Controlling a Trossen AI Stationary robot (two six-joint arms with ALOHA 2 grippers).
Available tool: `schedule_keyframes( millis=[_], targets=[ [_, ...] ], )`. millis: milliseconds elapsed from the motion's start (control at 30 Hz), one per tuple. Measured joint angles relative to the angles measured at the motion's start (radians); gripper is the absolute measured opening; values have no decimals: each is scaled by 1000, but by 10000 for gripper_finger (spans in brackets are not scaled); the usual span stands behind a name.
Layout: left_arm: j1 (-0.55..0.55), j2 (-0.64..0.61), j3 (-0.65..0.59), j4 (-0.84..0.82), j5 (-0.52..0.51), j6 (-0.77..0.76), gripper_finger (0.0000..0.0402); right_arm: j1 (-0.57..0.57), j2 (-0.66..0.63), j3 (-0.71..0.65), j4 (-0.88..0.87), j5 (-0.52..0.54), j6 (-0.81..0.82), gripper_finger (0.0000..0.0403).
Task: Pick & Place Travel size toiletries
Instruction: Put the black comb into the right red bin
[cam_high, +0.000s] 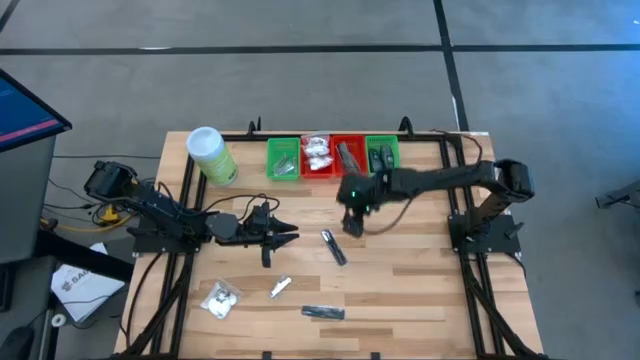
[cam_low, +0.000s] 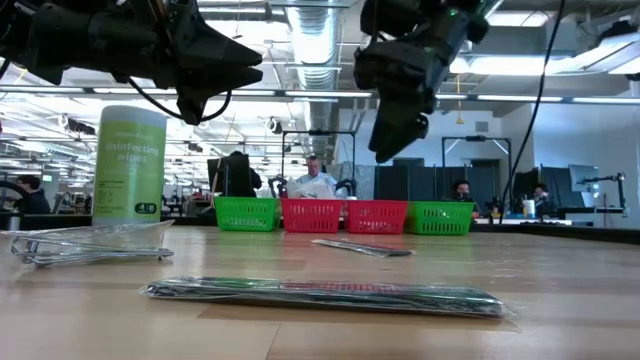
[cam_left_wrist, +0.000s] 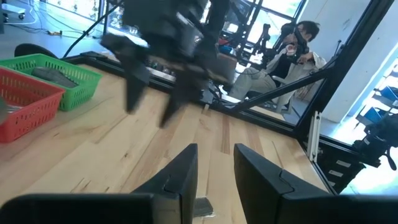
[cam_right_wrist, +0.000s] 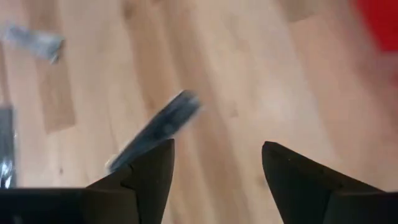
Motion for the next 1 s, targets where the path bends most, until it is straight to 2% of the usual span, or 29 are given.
schedule_keyframes(
  millis=[333, 567, 633, 1000],
  targets=[
    [0, 0, 0, 8, 0, 2, 97, 206, 0, -168, 250, 153, 162, 195],
    [0, 0, 0, 14, 0, 2, 97, 290, 40, -276, 423, 158, 237, 184],
    [0, 0, 0, 15, 0, 2, 97, 312, 86, -273, 506, 158, 254, 182],
    [0, 0, 1, 32, 0, 3, 97, 365, 295, -243, 655, 180, 361, 178]
  ],
)
